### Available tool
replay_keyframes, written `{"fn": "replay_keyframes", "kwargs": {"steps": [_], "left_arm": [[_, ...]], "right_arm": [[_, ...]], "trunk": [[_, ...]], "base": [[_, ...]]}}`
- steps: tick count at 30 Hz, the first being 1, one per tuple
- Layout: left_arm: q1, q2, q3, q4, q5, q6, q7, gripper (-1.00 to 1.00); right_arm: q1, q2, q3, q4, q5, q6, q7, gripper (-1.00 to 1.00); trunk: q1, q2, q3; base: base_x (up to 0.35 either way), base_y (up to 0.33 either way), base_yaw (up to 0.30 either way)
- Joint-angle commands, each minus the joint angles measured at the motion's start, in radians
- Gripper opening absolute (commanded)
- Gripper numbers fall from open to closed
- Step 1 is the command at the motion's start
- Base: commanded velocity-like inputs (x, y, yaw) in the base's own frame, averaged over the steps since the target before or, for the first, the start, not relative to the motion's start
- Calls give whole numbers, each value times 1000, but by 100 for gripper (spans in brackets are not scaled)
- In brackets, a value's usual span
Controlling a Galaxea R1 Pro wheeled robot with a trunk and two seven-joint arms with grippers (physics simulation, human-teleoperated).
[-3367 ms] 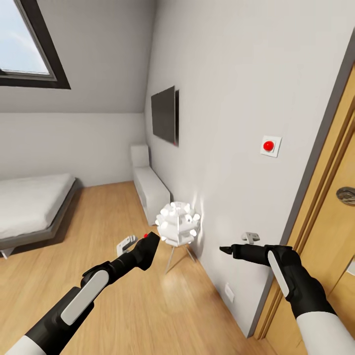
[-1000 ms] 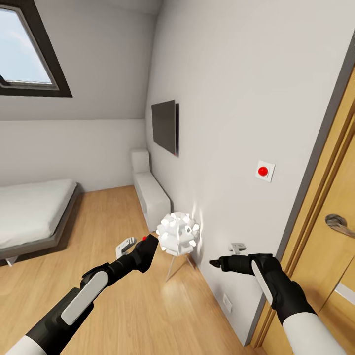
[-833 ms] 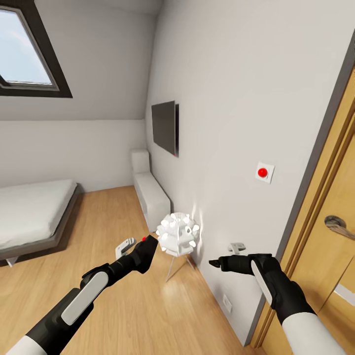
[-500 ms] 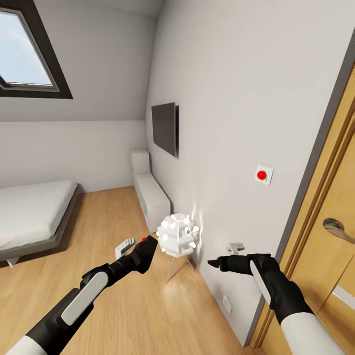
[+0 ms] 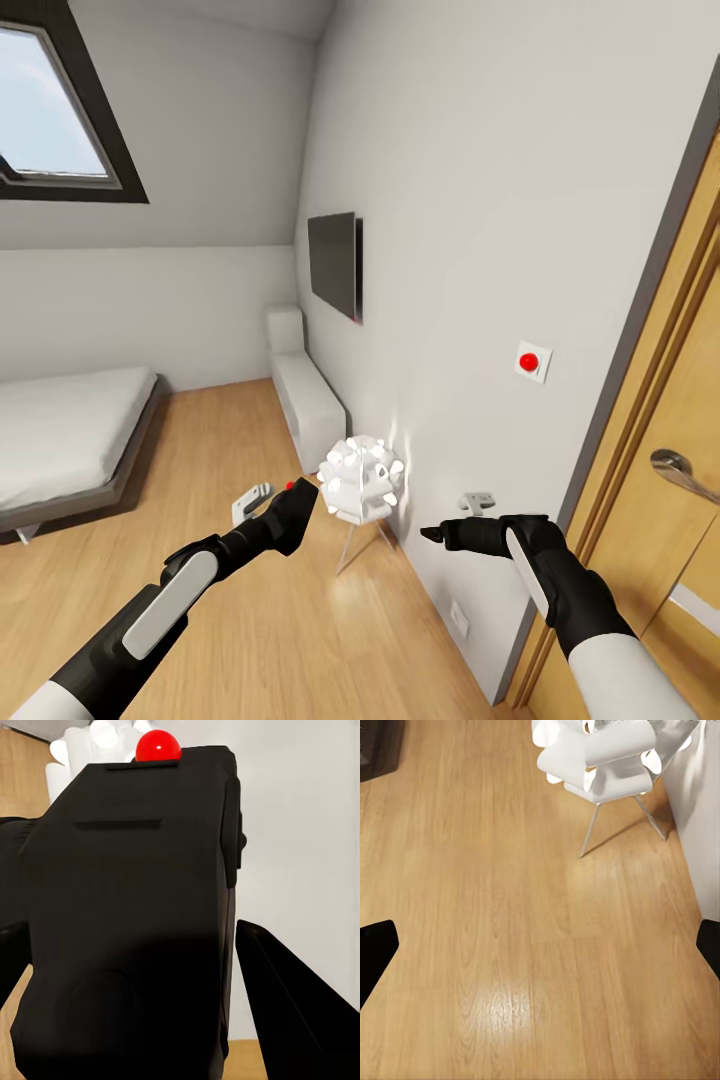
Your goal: Attach the digital camera to the camera tripod in the bedroom.
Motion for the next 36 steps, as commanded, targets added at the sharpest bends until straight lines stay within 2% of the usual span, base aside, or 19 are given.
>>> {"fn": "replay_keyframes", "kwargs": {"steps": [1,36], "left_arm": [[-1,1,-2,-2,8,0,7,-100],[-1,-3,0,41,8,0,10,-100]], "right_arm": [[-1,-1,2,-1,-2,5,0,100],[-1,2,3,0,-4,6,0,100]], "trunk": [[-4,6,2],[-138,251,111]], "base": [[0,0,0],[0,0,0]]}}
